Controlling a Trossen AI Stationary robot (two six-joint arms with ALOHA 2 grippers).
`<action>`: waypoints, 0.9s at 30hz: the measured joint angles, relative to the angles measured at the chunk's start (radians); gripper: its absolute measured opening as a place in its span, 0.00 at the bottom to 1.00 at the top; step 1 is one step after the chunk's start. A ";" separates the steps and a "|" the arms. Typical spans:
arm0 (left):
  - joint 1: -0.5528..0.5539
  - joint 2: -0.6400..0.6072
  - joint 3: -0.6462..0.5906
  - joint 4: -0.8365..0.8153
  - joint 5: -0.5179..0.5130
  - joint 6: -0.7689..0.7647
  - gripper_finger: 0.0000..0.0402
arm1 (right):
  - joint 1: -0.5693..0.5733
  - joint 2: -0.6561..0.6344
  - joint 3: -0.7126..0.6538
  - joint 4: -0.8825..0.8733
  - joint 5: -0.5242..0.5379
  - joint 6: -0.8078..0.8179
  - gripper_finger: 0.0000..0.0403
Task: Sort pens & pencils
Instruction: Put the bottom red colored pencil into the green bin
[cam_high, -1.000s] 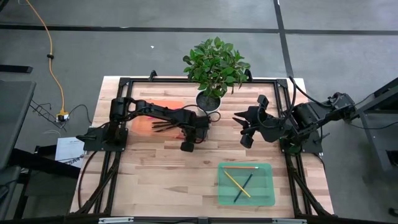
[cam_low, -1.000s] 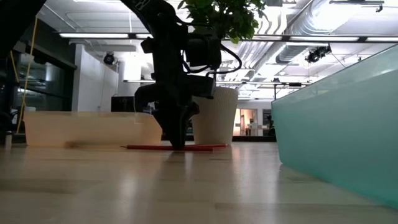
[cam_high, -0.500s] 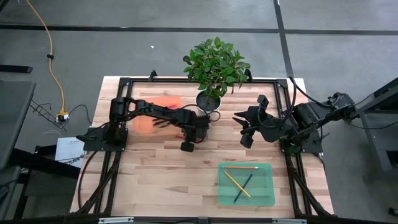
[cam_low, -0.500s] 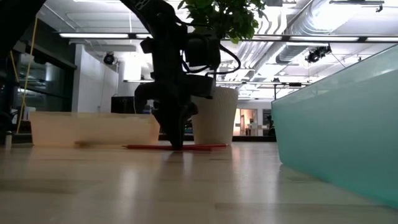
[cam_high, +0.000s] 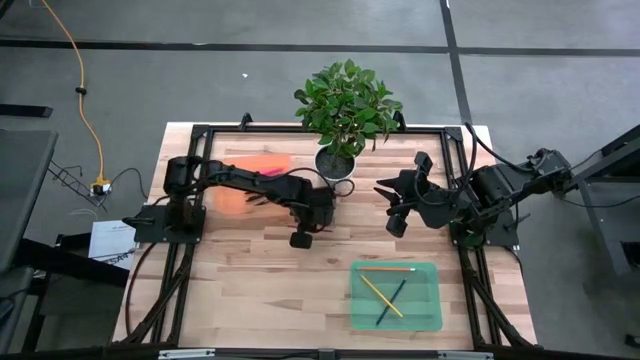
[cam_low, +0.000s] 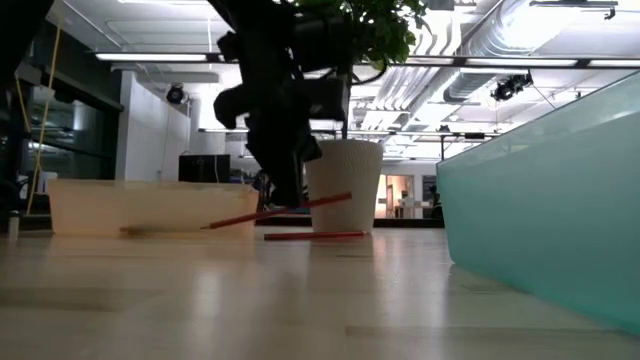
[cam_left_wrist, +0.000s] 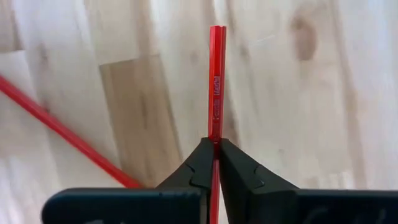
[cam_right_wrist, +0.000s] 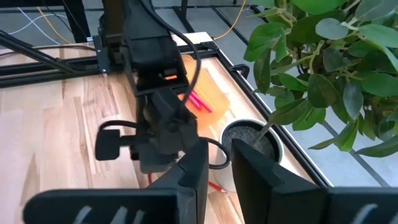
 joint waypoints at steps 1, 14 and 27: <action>-0.005 -0.007 0.000 -0.001 0.000 -0.004 0.02 | 0.000 0.000 0.000 0.000 0.000 0.000 0.15; -0.061 -0.112 0.002 0.060 -0.006 -0.063 0.00 | 0.001 -0.005 0.000 0.023 0.000 -0.004 0.15; -0.104 -0.273 0.003 0.118 -0.049 -0.116 0.01 | 0.010 -0.025 0.000 0.027 -0.021 0.018 0.15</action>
